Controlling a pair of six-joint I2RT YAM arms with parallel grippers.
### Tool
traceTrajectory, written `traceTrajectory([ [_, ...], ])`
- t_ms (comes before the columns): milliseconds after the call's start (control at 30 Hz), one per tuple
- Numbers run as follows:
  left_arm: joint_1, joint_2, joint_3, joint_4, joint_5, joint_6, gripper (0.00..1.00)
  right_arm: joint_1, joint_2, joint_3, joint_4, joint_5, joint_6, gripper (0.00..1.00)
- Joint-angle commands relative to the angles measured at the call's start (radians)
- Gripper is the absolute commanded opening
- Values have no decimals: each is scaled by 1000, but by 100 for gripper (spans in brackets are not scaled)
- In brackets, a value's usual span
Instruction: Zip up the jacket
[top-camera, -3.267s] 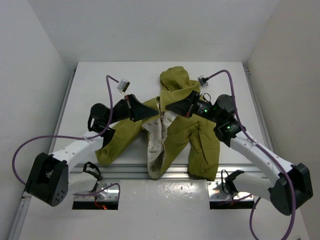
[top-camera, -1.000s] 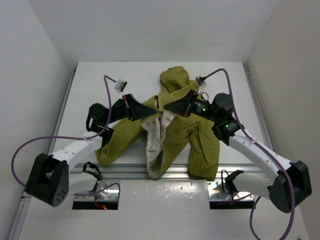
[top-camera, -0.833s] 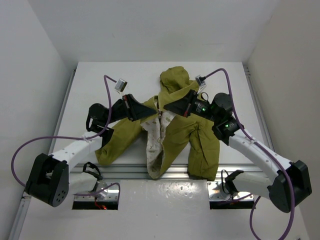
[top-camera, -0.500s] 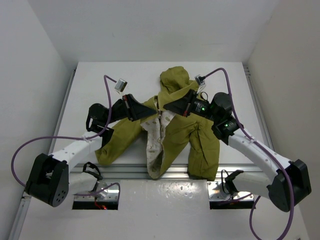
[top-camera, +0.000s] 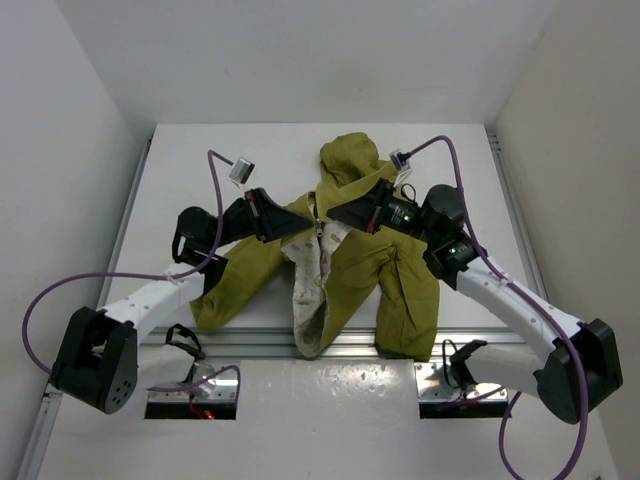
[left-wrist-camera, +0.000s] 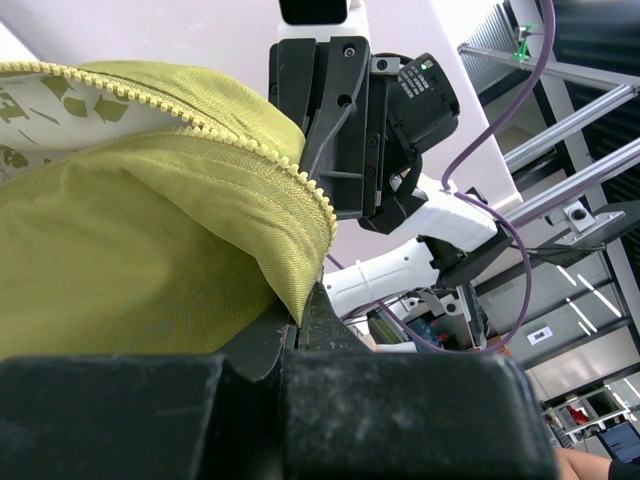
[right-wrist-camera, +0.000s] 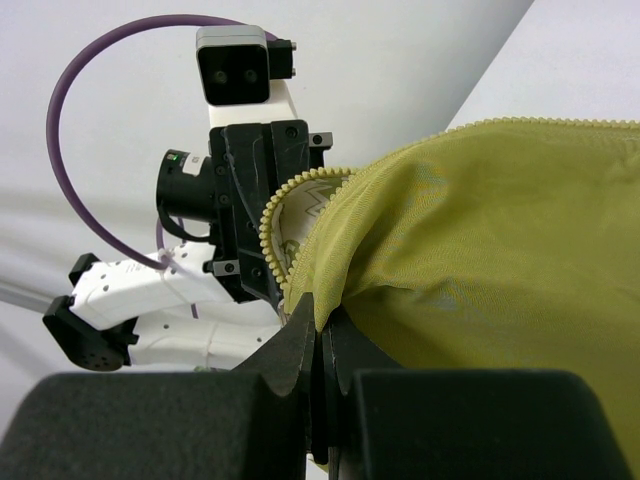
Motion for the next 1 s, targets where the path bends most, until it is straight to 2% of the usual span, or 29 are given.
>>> traceTrajectory([
  [0,12,-31,23,79,6,-2,0,9,-24,9,30,3,-6,0],
  [967,49,-21,41,43,-5,17,0,3,-24,10,50,-30,-14,0],
])
